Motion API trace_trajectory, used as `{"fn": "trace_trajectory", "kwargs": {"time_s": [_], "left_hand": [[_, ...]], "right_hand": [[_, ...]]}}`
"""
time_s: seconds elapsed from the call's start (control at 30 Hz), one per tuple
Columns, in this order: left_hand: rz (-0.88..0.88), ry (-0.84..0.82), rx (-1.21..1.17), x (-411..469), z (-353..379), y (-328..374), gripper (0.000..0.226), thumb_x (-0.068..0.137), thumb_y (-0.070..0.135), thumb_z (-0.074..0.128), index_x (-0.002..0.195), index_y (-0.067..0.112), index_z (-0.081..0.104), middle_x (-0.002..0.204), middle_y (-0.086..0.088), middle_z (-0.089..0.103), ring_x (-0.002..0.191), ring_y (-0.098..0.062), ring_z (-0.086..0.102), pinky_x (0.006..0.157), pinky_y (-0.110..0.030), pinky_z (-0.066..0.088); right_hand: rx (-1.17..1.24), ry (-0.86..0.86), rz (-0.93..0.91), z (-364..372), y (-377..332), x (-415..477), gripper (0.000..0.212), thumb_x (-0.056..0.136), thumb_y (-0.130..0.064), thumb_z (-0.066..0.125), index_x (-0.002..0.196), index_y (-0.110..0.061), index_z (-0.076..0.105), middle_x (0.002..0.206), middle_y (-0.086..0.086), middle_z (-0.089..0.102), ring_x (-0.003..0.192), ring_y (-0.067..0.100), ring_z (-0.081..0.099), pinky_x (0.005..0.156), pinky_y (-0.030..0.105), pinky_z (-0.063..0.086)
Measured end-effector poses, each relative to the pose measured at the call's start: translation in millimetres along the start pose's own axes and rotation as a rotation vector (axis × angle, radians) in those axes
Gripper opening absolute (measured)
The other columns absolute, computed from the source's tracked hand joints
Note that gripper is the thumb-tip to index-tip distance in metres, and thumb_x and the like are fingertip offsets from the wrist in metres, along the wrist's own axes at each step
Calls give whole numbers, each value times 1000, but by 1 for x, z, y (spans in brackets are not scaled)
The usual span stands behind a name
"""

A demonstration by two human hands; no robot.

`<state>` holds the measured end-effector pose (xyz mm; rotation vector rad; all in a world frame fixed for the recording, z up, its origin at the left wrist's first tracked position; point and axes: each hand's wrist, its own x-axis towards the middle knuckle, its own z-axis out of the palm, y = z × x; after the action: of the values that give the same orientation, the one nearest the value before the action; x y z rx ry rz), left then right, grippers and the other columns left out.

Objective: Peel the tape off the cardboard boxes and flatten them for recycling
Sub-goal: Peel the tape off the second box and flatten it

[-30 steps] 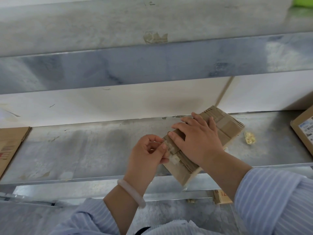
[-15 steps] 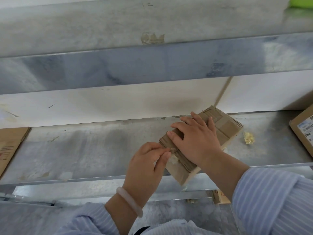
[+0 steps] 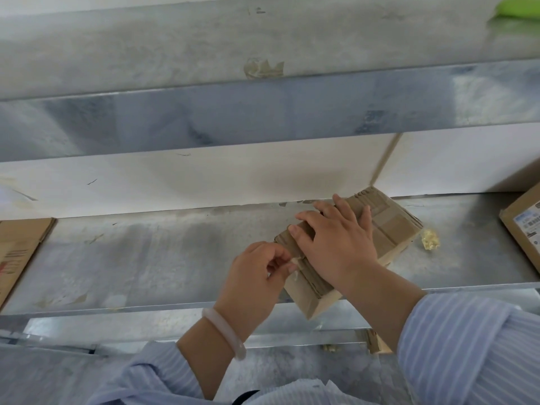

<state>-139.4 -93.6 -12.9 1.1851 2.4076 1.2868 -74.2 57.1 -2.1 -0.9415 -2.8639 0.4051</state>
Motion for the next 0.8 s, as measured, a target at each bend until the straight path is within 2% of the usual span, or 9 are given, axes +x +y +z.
{"fn": "trace_trajectory", "kwargs": {"time_s": [0.1, 0.2, 0.37, 0.5, 0.6, 0.67, 0.7, 0.73, 0.8], "left_hand": [[0, -7, 24, 4, 0, -4, 22, 82, 16, 74, 77, 30, 58, 76, 16, 57, 76, 6, 54, 66, -5, 40], [-108, 55, -29, 6, 0, -8, 20, 84, 18, 72, 79, 35, 61, 79, 14, 62, 75, 4, 57, 65, -5, 40], [-285, 171, -187, 25, -11, -12, 25, 86, 17, 70, 78, 40, 65, 73, 18, 69, 71, 5, 64, 61, -3, 43], [-378, 112, -259, 31, -14, -13, 12, 86, 15, 70, 85, 27, 69, 82, 6, 72, 80, -12, 69, 75, -23, 56], [-498, 26, -750, 27, -15, -20, 17, 88, 2, 62, 103, 7, 66, 98, -12, 70, 89, -20, 69, 89, -37, 57], [-584, -14, -1195, 23, -21, -28, 30, 85, 1, 58, 115, 3, 62, 100, -17, 67, 93, -25, 68, 91, -41, 55], [-615, -32, -1296, 21, -24, -32, 34, 86, 2, 57, 120, 4, 61, 103, -17, 67, 97, -28, 67, 91, -43, 55], [-636, -56, -1292, 19, -25, -35, 34, 89, 1, 54, 122, 5, 61, 106, -14, 69, 101, -29, 67, 90, -44, 55], [-608, -133, -1039, 15, -19, -35, 33, 96, 0, 48, 116, 16, 68, 105, -4, 73, 101, -21, 69, 82, -33, 56]], "right_hand": [[28, -27, 39, -2, -1, 1, 52, 92, -65, 22, 137, -47, 41, 155, -12, 28, 149, 15, 0, 116, 56, -11], [137, -54, 47, -8, -2, 6, 46, 96, -50, 33, 141, -45, 35, 158, -10, 23, 149, 13, -2, 117, 52, -12], [224, -114, -106, -23, 12, 1, 46, 98, -40, 42, 144, -40, 37, 159, -11, 20, 148, 10, 7, 115, 27, -5], [72, -44, -213, -21, 25, -9, 48, 99, -51, 35, 145, -41, 34, 159, -13, 20, 147, 8, 10, 111, 23, -6], [0, 9, -225, -14, 24, -13, 49, 98, -53, 27, 146, -41, 33, 159, -11, 21, 147, 9, 11, 114, 25, -7], [-14, 19, -226, -13, 23, -12, 51, 97, -54, 25, 145, -41, 34, 158, -11, 23, 147, 10, 13, 114, 25, -6], [-17, 21, -224, -13, 23, -12, 51, 96, -54, 25, 145, -41, 35, 158, -11, 24, 146, 9, 14, 114, 25, -5], [-18, 23, -221, -13, 24, -11, 51, 96, -54, 26, 144, -41, 36, 157, -11, 25, 146, 9, 15, 114, 25, -5], [-14, 27, -211, -12, 24, -10, 49, 96, -53, 29, 143, -42, 36, 157, -13, 26, 145, 8, 16, 114, 24, -4]]}}
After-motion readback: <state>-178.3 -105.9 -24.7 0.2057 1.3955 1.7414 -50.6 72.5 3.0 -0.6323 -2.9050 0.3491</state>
